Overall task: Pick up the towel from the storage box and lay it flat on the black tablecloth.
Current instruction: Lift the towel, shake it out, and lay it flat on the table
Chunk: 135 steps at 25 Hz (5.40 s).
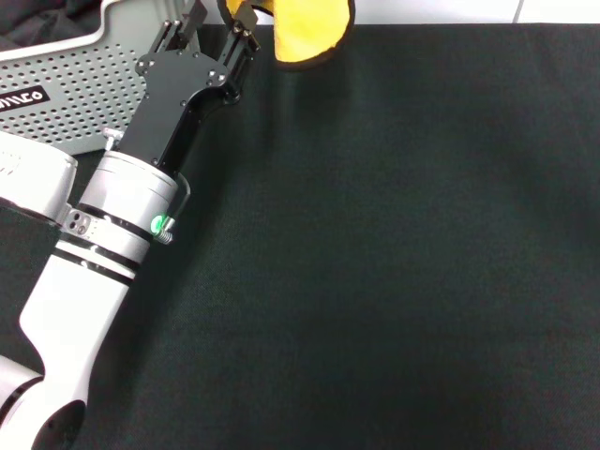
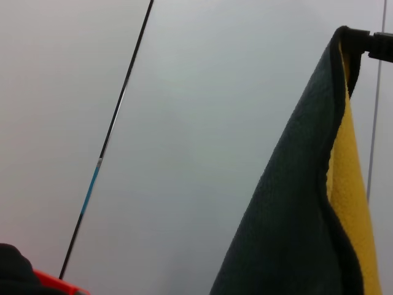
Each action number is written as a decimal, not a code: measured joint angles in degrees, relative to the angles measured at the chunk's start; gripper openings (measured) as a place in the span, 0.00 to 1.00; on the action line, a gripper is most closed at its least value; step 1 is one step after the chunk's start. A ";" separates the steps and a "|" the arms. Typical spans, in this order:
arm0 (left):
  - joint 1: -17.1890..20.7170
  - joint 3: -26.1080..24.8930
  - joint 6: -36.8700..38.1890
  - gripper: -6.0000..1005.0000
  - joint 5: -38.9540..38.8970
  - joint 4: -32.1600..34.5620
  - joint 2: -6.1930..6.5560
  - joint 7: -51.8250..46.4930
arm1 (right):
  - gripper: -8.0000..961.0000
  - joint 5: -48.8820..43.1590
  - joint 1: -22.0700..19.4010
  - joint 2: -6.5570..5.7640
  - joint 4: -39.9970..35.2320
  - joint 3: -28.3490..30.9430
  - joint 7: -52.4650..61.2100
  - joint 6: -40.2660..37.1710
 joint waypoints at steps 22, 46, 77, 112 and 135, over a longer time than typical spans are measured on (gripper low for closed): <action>1.43 0.32 3.89 0.32 0.25 -0.10 0.00 -0.70 | 0.11 -0.06 -0.33 0.00 -0.12 0.05 -0.04 0.52; 1.08 0.58 4.83 0.22 1.61 0.69 0.00 -0.70 | 0.11 -0.79 -0.34 0.00 0.02 0.42 -0.09 0.10; 5.53 7.74 14.36 0.03 1.97 9.51 0.08 -14.90 | 0.12 -0.91 -15.25 -0.22 -8.34 -2.81 -0.09 -10.35; 17.63 34.12 29.05 0.03 1.78 43.26 4.02 -47.14 | 0.13 -2.69 -37.24 -1.05 -14.74 26.78 23.64 -71.36; 21.79 46.84 29.48 0.03 -2.44 58.24 5.34 -54.46 | 0.14 -0.59 -38.48 -0.82 -14.39 35.34 27.27 -86.89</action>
